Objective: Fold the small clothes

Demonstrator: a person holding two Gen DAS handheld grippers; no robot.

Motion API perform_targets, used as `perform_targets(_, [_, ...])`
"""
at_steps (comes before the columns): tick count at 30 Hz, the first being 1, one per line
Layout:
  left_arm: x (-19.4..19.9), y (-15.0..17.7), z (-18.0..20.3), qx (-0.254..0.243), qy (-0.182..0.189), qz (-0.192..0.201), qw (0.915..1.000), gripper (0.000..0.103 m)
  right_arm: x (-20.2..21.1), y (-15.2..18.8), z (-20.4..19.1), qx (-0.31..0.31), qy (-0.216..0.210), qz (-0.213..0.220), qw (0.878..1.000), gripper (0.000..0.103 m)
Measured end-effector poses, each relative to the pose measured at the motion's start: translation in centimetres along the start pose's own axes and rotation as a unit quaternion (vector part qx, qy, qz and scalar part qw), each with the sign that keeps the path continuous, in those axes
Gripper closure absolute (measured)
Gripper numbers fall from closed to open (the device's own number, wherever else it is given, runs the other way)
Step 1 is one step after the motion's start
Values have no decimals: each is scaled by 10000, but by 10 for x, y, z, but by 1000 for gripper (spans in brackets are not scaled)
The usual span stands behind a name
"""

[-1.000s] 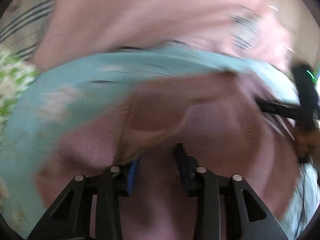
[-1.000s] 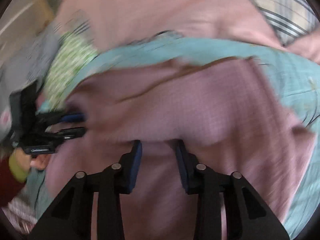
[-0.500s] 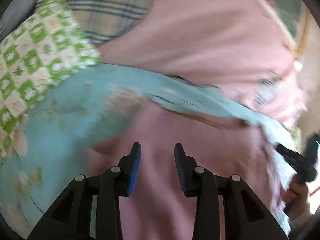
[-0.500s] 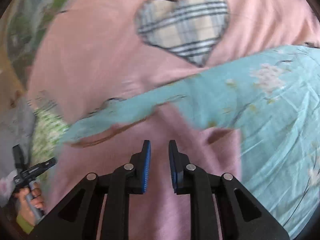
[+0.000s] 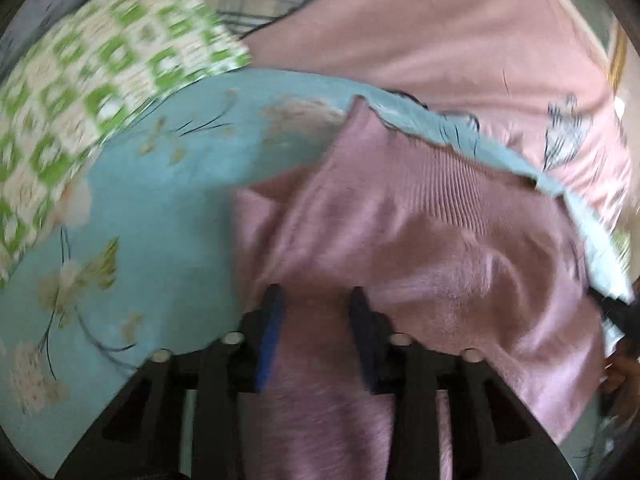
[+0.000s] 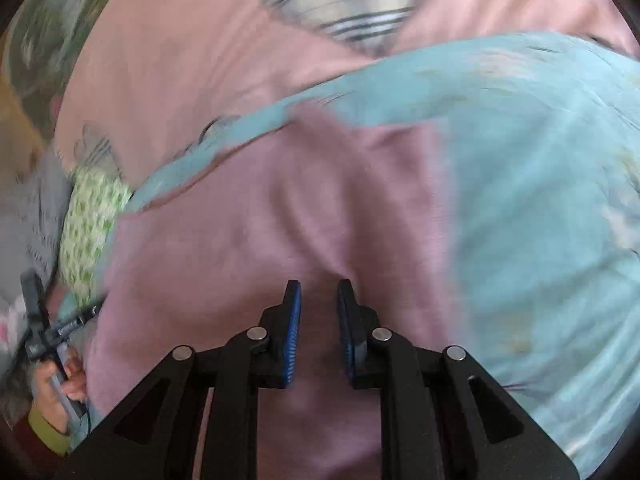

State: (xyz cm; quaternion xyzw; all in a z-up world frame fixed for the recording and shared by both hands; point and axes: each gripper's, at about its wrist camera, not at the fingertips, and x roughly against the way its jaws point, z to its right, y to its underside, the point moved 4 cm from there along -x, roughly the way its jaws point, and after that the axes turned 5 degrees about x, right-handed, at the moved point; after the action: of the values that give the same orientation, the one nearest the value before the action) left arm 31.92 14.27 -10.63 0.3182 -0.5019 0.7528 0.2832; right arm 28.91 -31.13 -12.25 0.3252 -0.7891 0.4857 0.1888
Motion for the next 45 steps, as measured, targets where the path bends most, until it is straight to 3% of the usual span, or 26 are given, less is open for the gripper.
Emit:
perform_targets(2, [8,3,-3,27,-72,28,10000,73,17,1,15,-153,194,122,9996,83])
perform_targets(4, [23,11,-6,112,-370,90,9992,61,29,2,14,-227,249,243,9991,83])
perform_targets(11, [94,61,16,343,167,188,9991,56,59,28,-34,-14,-238,361,9991,81])
perform_targets(20, [131,125,34,725,463,-78,9963,55,92,90,-84,140,-759,260,9967,71])
perform_targets(26, [137,149,37,1049,683,-157,9920,55,110,129,-97,-65,-1007,278,9945,65])
perform_targets(34, [130,157,39,1470,942,-289,9842,49,112,161,-102,-122,-1111,59,9937,60])
perform_targets(39, [118,147,41,1632,824,-310,9827,42,112,164,-99,-79,-1019,33,9948,58])
perform_targets(45, [89,127,26,2153,476,-380,9746,42,110,162,-101,-18,-979,4,9952,56])
